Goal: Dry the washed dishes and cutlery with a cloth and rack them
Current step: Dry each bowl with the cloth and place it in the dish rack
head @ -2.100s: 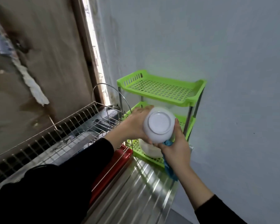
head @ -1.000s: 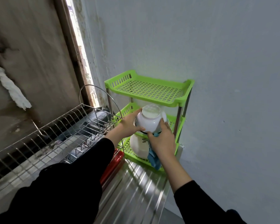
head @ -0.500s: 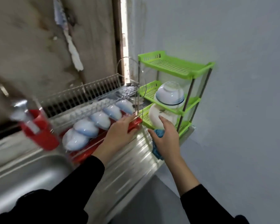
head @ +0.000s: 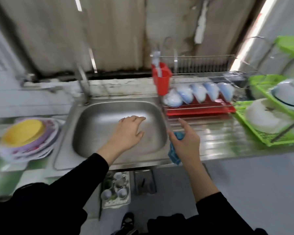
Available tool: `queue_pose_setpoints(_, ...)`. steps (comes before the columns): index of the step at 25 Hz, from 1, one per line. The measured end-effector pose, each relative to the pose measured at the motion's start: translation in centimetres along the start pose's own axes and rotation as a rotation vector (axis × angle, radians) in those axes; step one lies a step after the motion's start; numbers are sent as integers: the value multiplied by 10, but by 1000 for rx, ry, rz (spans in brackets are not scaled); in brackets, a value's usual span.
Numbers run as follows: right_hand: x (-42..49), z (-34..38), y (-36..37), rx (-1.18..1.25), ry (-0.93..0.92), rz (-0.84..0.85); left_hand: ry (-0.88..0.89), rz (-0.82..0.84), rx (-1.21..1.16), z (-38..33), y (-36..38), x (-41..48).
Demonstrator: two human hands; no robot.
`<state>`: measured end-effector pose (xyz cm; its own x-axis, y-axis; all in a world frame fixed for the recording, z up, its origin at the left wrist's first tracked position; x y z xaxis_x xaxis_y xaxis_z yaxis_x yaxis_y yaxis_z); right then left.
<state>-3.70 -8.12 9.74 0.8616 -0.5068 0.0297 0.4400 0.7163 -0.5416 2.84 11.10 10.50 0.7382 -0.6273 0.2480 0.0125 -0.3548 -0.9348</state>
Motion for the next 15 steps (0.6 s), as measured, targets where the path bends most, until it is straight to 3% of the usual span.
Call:
queue_pose_setpoints(6,-49,82,128,11,-133,242,-259,-43,98,102,-53,-118)
queue_pose_setpoints(15,-115,180,297,5,-210,437,-396,-49,79,254,-88,-228)
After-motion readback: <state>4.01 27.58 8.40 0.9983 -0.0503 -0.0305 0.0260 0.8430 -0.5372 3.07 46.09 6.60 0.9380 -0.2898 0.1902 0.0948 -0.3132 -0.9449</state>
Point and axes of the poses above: each hand's wrist, its own x-axis towards the middle knuckle, its own y-axis out of the palm, z = x × y, the point moved 8 cm from there along x, towards the middle knuckle, and after that the axes turned 15 degrees about y, right-handed, at the moved point
